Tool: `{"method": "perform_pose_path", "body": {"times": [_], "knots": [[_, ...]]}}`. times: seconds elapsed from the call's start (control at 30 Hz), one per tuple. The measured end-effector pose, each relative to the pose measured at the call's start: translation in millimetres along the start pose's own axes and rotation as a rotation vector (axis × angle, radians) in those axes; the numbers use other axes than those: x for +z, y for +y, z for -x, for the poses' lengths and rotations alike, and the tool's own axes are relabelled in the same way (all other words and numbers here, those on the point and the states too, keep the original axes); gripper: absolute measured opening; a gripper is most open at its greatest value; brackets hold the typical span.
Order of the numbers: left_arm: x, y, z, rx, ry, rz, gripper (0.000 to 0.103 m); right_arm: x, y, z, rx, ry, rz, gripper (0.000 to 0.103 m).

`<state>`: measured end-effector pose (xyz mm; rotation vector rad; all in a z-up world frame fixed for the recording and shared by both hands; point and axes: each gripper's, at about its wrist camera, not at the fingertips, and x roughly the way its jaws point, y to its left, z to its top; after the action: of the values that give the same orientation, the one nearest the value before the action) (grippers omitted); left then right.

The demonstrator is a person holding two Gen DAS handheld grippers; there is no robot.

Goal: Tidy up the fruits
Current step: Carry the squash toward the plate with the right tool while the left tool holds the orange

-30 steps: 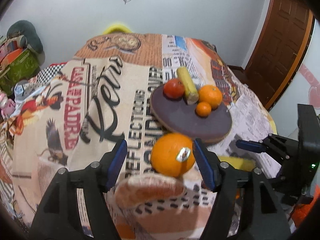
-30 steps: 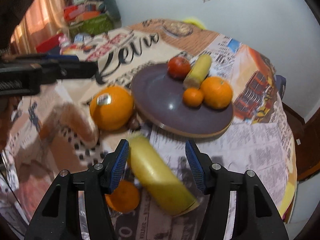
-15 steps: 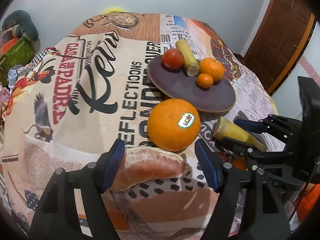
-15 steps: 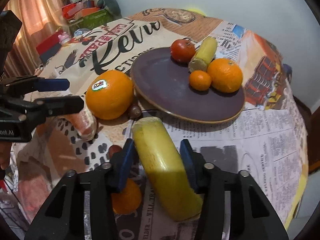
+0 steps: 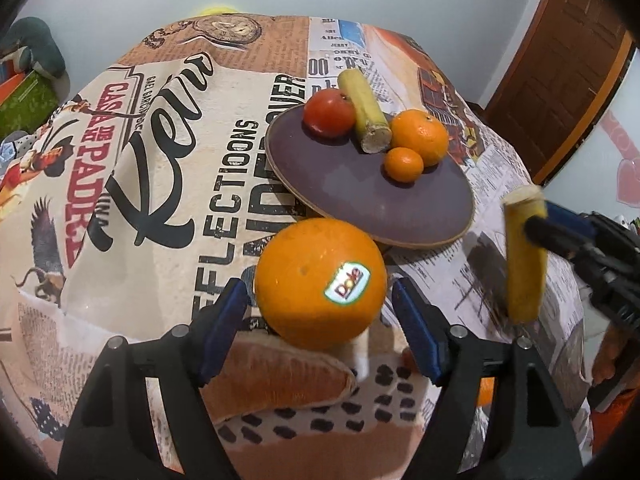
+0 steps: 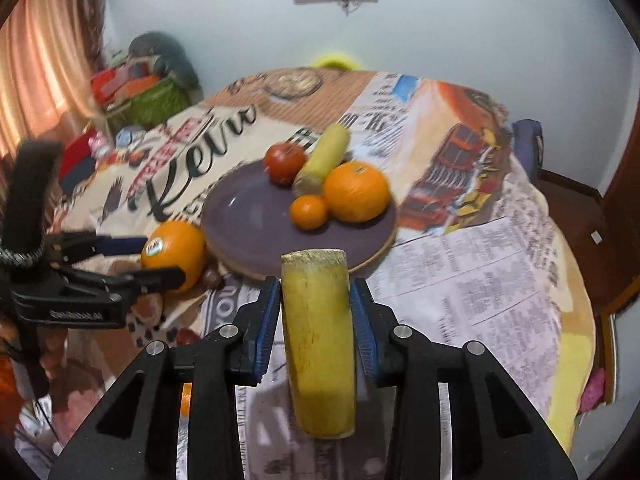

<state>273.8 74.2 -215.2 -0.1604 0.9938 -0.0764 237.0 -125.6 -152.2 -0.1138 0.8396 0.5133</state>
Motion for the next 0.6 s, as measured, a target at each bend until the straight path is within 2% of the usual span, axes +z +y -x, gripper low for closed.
{"method": "perform_pose_path", "body": {"times": [0.1,0.37,0.6], "knots": [[1,1,0,-0.011,-0.022,0.007,0.069,6,-6,7,-0.002,-0.026,-0.020,0.032],[1,4,7,-0.017,-0.033,0.014,0.067,13,-11,19,-0.006,-0.068,-0.042,0.031],[6,8,30,0.009,-0.091,0.022,0.067,18,-8,27,0.002,-0.091,-0.035,0.031]]}}
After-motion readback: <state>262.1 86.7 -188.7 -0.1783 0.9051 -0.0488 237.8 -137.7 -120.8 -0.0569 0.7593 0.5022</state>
